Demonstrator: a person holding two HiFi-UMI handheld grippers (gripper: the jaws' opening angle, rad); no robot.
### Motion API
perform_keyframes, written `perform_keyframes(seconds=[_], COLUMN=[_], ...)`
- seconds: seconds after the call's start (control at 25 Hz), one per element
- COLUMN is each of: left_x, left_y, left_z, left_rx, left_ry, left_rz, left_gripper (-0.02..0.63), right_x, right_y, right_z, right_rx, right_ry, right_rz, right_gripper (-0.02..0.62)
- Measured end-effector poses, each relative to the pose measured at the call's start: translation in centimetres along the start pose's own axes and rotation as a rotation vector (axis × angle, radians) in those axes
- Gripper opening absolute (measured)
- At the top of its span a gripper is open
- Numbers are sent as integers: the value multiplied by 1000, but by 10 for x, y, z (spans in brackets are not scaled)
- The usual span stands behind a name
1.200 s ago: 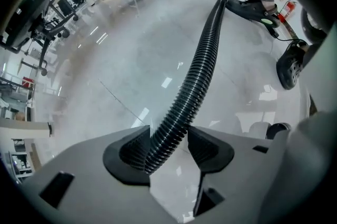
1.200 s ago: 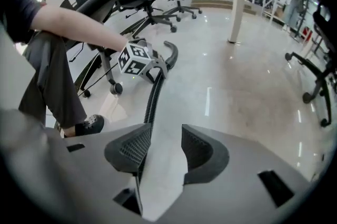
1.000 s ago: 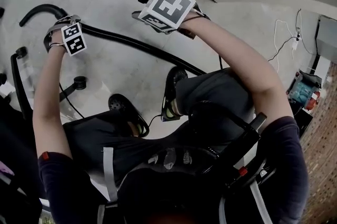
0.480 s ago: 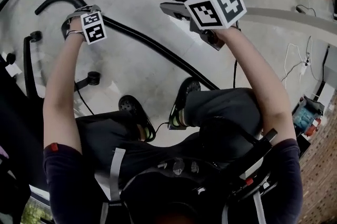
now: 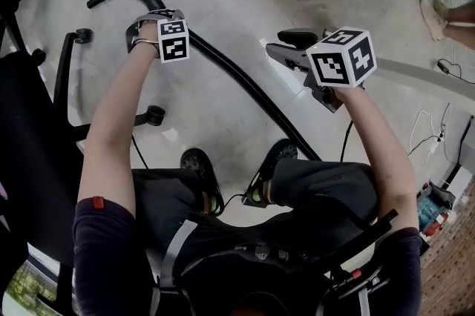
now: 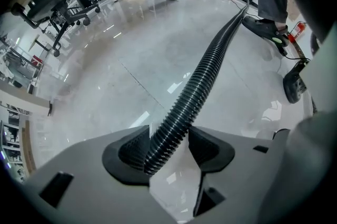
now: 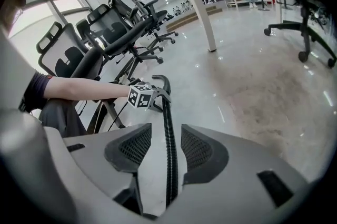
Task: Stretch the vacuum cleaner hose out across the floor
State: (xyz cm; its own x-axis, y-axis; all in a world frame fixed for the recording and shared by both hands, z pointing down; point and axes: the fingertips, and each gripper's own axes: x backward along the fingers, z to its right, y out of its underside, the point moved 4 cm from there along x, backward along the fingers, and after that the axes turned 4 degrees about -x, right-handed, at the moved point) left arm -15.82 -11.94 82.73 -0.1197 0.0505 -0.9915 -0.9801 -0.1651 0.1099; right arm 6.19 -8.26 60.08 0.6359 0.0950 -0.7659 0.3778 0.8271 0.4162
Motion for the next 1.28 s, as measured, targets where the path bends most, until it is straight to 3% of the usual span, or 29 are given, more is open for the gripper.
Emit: perform_keyframes(seconds=[0.36, 0.56, 0.88, 1.28], left_x=[1, -1, -3, -3], left_y=[2, 0, -3, -1], left_z=[-4, -1, 0, 1], left_rx=[-1, -69, -85, -87], left_ry=[11, -5, 14, 23], left_rz=[22, -20, -89, -77], left_gripper=[238, 237, 238, 238], right_x=[-6, -9, -18, -16], right_y=[17, 25, 27, 26], right_z=[8, 12, 9, 10], right_rx=[-40, -50, -16, 1], right_ry=[-30, -48, -71, -90], right_rz=[-27, -48, -70, -54], right_gripper=[179, 179, 179, 178])
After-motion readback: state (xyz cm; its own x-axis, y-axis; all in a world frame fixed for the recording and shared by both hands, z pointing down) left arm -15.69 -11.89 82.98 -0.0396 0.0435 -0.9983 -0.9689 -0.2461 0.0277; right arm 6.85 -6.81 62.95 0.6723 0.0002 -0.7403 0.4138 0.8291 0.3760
